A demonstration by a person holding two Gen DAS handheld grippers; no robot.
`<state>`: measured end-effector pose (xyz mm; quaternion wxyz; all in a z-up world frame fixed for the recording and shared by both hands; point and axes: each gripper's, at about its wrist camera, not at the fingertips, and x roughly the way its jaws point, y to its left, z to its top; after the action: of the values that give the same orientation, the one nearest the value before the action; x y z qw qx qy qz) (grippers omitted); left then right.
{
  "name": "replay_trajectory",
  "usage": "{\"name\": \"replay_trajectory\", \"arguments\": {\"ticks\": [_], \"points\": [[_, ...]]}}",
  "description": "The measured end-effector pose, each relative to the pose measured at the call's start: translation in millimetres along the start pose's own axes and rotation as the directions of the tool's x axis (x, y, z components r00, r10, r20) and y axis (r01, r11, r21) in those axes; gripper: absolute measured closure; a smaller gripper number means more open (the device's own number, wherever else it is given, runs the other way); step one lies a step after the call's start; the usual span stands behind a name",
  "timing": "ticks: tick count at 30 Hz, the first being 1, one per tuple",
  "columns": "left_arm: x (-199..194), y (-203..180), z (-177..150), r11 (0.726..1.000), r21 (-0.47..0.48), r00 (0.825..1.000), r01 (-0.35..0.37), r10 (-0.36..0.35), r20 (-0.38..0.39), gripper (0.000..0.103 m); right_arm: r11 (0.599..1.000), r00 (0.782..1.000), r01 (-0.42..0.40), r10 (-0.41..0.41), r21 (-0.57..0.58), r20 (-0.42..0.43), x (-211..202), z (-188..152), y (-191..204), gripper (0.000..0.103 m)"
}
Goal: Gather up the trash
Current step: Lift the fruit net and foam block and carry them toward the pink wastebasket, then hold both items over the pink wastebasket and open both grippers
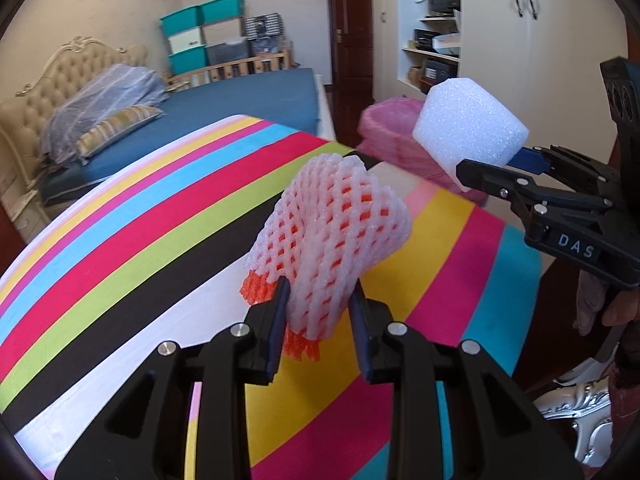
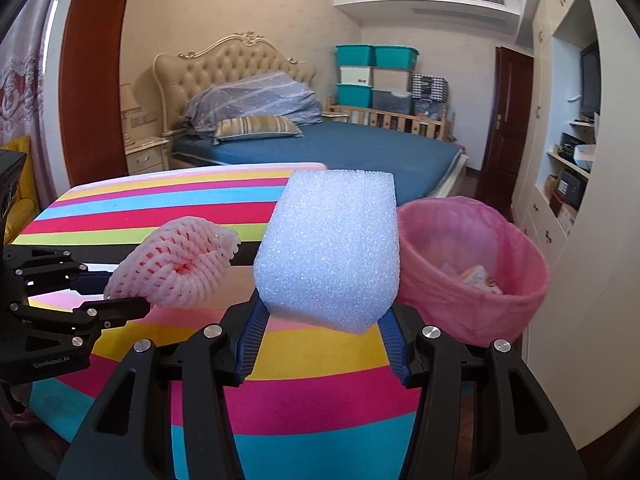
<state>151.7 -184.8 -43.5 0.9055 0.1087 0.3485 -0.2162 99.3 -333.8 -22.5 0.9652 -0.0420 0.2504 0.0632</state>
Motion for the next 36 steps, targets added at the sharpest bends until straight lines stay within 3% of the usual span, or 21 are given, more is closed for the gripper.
{"name": "replay_trajectory", "arguments": {"ticks": [17, 26, 36], "points": [[63.4, -81.4, 121.5, 0.981, 0.070, 0.982, 0.183, -0.185, 0.025, 0.074, 0.977, 0.979, 0.202, -0.204, 0.073, 0.016, 14.7, 17.3, -117.7, 0.053], [109.7, -89.7, 170.8, 0.978, 0.013, 0.978, 0.207, -0.207, 0.013, 0.073, 0.959, 0.966, 0.256, -0.259, 0.123, 0.012, 32.7, 29.5, -173.1, 0.053], [138.9, -95.1, 196.2, 0.979, 0.008, 0.979, 0.202, -0.203, 0.035, 0.070, 0.964, 0.970, 0.242, -0.243, 0.113, -0.002, 60.2, 31.5, -191.4, 0.052]]}}
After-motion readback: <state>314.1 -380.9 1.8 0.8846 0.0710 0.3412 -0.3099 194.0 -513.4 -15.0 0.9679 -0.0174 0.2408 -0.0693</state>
